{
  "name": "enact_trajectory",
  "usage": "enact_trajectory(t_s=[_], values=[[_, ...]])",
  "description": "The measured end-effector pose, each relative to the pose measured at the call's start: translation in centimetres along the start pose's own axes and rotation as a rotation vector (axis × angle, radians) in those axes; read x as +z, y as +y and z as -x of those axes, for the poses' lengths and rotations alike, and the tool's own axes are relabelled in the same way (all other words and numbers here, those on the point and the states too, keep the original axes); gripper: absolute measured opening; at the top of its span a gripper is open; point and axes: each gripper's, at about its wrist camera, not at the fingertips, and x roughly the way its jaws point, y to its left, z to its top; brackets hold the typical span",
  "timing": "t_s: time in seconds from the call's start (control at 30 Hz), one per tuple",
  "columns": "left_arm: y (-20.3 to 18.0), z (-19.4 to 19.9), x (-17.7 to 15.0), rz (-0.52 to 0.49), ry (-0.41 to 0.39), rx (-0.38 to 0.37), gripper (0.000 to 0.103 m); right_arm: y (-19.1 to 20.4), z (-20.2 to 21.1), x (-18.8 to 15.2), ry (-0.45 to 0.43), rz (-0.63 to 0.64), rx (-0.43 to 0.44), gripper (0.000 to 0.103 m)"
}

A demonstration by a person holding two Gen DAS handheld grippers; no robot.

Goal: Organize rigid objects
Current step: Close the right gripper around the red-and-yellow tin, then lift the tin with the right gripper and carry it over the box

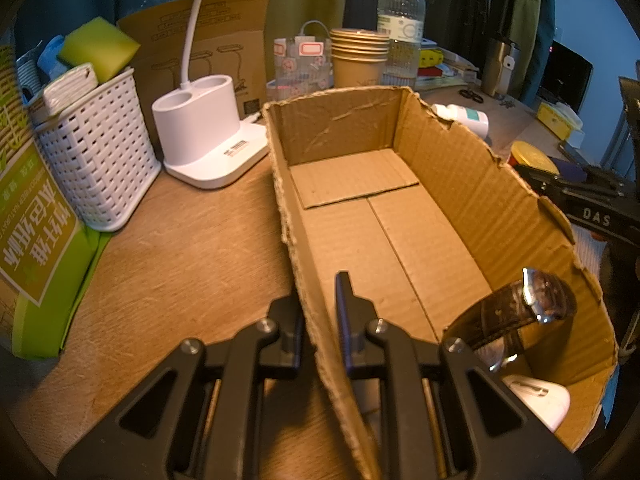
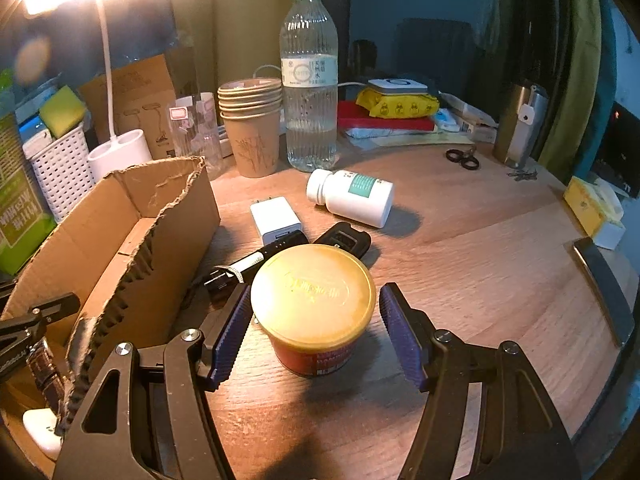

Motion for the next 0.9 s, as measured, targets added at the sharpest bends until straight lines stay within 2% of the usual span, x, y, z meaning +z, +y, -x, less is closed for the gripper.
enact_trajectory(t_s=[0.2,0.3,0.57,0.9], values=[[0.0,0.0,0.0,0.0,0.0,0.0,0.015,-0.1,-0.2,-0.1,0.004,-0.003,0.0,0.068],[0.0,0.0,0.0,0.0,0.0,0.0,0.015,0.0,-0.2,-0.1,0.003,-0.002,-0.004,0.06],[0.0,0.0,0.0,0.0,0.0,0.0,0.015,-0.3,1.0,-0.1,-0.021,-0.013,-0.006,0.06],[0.0,0.0,0.0,0.0,0.0,0.0,0.015,1.0,4.5,0.9,-0.095,0.008,0.02,0.06]])
